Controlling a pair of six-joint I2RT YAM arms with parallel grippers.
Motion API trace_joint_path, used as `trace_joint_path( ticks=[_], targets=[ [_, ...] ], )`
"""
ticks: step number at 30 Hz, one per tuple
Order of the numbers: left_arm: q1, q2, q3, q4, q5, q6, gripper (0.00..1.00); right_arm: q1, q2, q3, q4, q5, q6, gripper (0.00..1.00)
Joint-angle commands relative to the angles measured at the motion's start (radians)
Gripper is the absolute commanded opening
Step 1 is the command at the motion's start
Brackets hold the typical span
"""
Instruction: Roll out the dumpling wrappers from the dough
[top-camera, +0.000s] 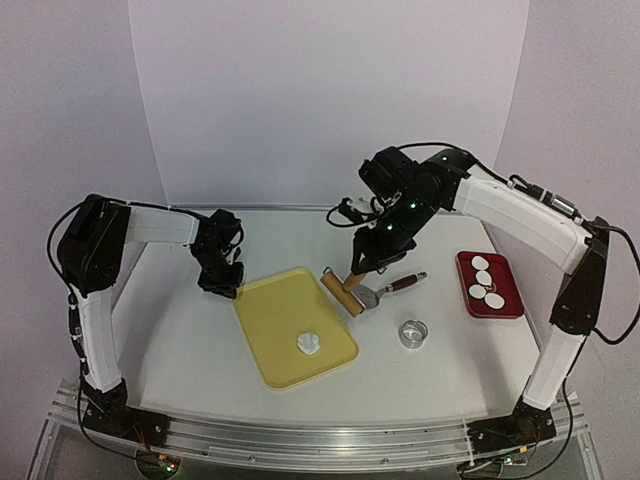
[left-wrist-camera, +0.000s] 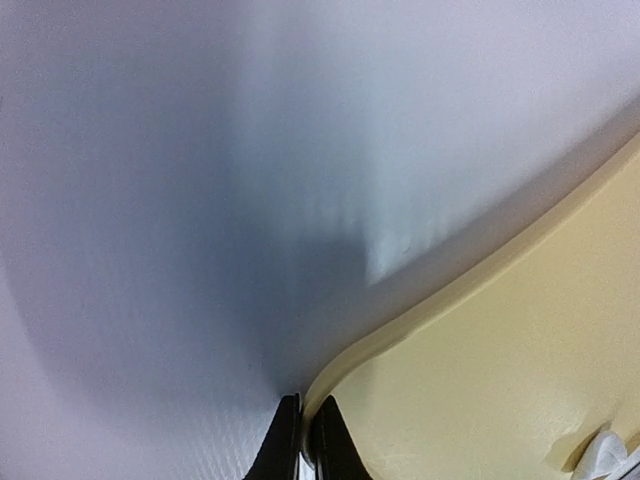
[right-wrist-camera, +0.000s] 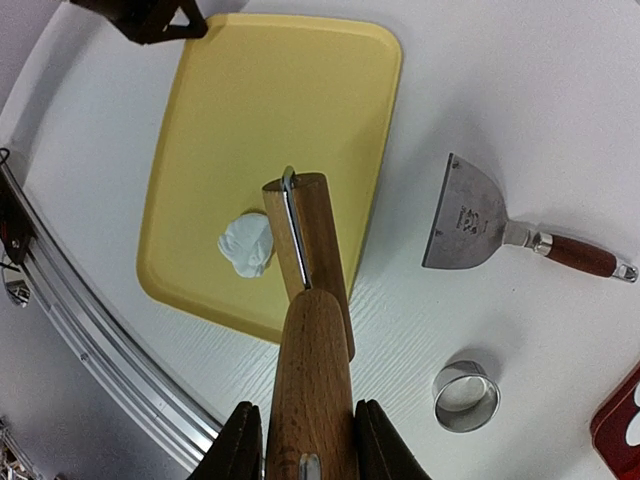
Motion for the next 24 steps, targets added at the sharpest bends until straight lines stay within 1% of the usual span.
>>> trace_joint_path(
  ticks=[1, 4, 6, 7, 10, 13, 18, 21, 24],
  targets=[
    [-0.037, 0.127, 0.121, -0.072, -0.024, 0.251, 0.00, 0.039, 0.038, 0.041, -0.042, -0.021, -0.044, 0.00],
    [-0.054, 0.189, 0.192, -0.082, 0.033, 0.284, 0.01, 0.074, 0.041, 0.042, -0.057, 0.025, -0.068, 0.00],
    [-0.061, 0.206, 0.225, -0.073, 0.071, 0.291, 0.04, 0.104, 0.044, 0.048, -0.068, 0.062, -0.090, 0.00],
    [-0.064, 0.211, 0.238, -0.065, 0.088, 0.288, 0.07, 0.121, 0.049, 0.057, -0.075, 0.081, -0.100, 0.00],
    [-0.066, 0.216, 0.270, -0.050, 0.128, 0.266, 0.19, 0.177, 0.082, 0.111, -0.094, 0.122, -0.134, 0.00],
    [-0.066, 0.197, 0.274, -0.041, 0.150, 0.222, 0.30, 0.227, 0.156, 0.195, -0.130, 0.161, -0.175, 0.00],
    [-0.065, 0.070, 0.174, 0.001, 0.149, 0.099, 0.45, 0.274, 0.258, 0.291, -0.165, 0.201, -0.186, 0.00],
    [-0.066, -0.015, 0.078, 0.042, 0.200, 0.015, 0.52, 0.283, 0.292, 0.309, -0.168, 0.198, -0.175, 0.00],
    [-0.068, -0.082, -0.020, 0.061, 0.237, -0.048, 0.56, 0.281, 0.319, 0.314, -0.168, 0.197, -0.128, 0.00]
  ],
)
